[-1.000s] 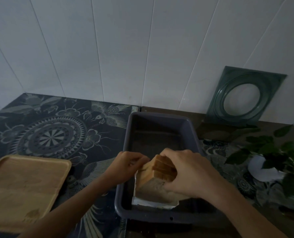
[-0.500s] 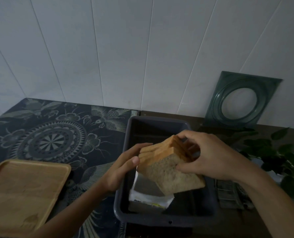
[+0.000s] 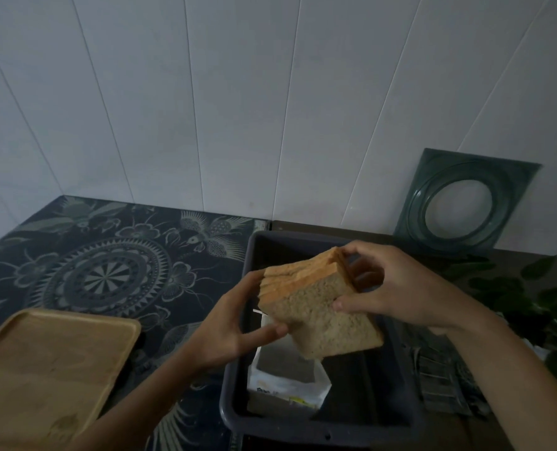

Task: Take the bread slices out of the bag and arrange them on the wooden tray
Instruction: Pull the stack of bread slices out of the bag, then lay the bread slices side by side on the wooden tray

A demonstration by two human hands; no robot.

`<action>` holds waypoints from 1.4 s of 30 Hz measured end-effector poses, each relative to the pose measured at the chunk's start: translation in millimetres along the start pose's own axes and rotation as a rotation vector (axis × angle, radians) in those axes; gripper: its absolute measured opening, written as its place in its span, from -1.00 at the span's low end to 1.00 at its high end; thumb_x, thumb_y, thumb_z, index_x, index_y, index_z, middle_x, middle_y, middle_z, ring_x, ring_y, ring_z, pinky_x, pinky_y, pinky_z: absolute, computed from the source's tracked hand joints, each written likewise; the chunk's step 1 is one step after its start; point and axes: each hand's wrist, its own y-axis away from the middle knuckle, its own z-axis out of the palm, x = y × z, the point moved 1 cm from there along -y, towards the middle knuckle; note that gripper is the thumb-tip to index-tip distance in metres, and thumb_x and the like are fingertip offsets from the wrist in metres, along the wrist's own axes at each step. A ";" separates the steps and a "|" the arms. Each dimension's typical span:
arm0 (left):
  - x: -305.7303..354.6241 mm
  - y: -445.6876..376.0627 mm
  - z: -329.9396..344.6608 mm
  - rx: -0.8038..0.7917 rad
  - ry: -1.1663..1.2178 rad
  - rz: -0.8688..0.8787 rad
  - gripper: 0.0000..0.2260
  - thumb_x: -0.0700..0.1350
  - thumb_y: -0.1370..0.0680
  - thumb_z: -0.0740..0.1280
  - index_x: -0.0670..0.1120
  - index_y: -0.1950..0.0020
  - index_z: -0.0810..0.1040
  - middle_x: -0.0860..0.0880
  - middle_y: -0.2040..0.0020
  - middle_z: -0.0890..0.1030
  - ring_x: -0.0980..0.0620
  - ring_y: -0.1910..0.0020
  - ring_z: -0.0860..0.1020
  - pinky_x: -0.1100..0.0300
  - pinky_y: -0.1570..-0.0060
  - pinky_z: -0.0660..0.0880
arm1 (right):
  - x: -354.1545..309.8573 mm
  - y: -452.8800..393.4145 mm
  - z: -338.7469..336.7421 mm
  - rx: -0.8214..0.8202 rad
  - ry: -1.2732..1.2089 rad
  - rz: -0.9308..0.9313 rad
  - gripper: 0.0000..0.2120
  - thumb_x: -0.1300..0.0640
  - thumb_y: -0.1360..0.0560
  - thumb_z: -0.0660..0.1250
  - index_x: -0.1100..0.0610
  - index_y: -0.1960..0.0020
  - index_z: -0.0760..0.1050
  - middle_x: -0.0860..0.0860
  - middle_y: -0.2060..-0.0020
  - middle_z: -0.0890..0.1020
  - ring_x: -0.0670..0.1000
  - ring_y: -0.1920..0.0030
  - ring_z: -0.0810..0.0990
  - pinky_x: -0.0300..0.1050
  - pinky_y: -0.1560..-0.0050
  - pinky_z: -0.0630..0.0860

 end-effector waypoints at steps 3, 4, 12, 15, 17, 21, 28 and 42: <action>2.1 -0.6 -2.8 0.061 0.060 0.016 -0.36 -0.14 -0.47 0.54 -0.02 -0.49 0.36 0.01 -0.35 0.57 0.00 -0.35 0.55 0.25 -0.24 0.52 | 0.9 -8.1 0.9 -0.008 -0.121 -0.014 -0.44 -0.17 -0.24 0.65 -0.24 -0.20 0.58 -0.13 -0.07 0.70 -0.13 -0.10 0.68 0.05 -0.16 0.65; 3.0 -0.9 -4.1 0.076 0.091 0.011 -0.37 -0.14 -0.47 0.54 -0.02 -0.47 0.37 0.00 -0.34 0.58 -0.01 -0.34 0.56 0.22 -0.24 0.53 | 1.3 -10.6 1.6 -0.020 -0.162 -0.009 -0.44 -0.16 -0.25 0.65 -0.23 -0.21 0.58 -0.12 -0.08 0.70 -0.13 -0.12 0.68 0.03 -0.17 0.64; 2.0 2.8 -18.4 0.148 0.353 -0.101 -0.47 -0.20 -0.45 0.52 -0.06 -0.40 0.48 -0.16 -0.26 0.65 -0.14 -0.27 0.62 0.03 -0.22 0.60 | 9.4 -26.8 19.8 -0.086 -0.491 0.083 -0.46 -0.01 -0.24 0.67 -0.16 -0.19 0.64 -0.04 -0.10 0.72 -0.06 -0.14 0.70 -0.08 -0.11 0.67; -5.1 6.2 -24.8 0.173 0.411 -0.157 -0.49 -0.16 -0.45 0.52 -0.06 -0.39 0.51 -0.18 -0.25 0.65 -0.15 -0.26 0.62 0.03 -0.16 0.62 | 10.3 -36.3 33.0 -0.107 -0.553 0.121 -0.47 -0.07 -0.22 0.66 -0.14 -0.18 0.64 -0.08 -0.08 0.73 -0.07 -0.12 0.71 -0.12 -0.06 0.67; -11.0 10.7 -31.5 0.188 0.450 -0.212 -0.50 -0.10 -0.46 0.52 -0.04 -0.38 0.52 -0.19 -0.26 0.64 -0.17 -0.26 0.63 0.02 -0.13 0.63 | 9.6 -42.8 42.9 -0.124 -0.607 0.151 -0.51 -0.09 -0.23 0.66 -0.15 -0.14 0.66 -0.06 -0.07 0.74 -0.04 -0.11 0.72 -0.14 -0.03 0.68; -25.8 24.3 -47.5 0.224 0.459 -0.323 -0.52 0.02 -0.47 0.53 0.02 -0.36 0.55 -0.15 -0.27 0.66 -0.18 -0.24 0.64 -0.02 -0.12 0.63 | 10.3 -55.8 67.0 -0.169 -0.725 0.215 -0.55 -0.09 -0.24 0.69 -0.11 -0.10 0.70 0.00 -0.09 0.75 0.05 -0.11 0.74 -0.10 -0.04 0.68; -41.8 55.9 -86.2 0.290 0.529 -0.459 -0.50 0.07 -0.41 0.58 0.04 -0.32 0.60 -0.11 -0.27 0.66 -0.17 -0.23 0.65 -0.02 -0.08 0.63 | -8.2 -75.1 111.6 -0.280 -0.872 0.245 -0.48 -0.07 -0.25 0.70 -0.01 -0.17 0.70 0.08 -0.13 0.74 0.14 -0.16 0.72 0.00 -0.03 0.67; -85.6 123.5 -216.0 0.264 0.430 -0.608 -0.63 0.11 -0.48 0.50 0.13 -0.27 0.64 -0.01 -0.24 0.68 -0.02 -0.21 0.66 -0.08 -0.19 0.61 | -78.7 -124.0 252.8 -0.157 -0.952 0.437 -0.59 -0.03 -0.40 0.60 0.08 -0.19 0.68 0.14 -0.06 0.76 0.16 -0.06 0.76 0.02 0.07 0.69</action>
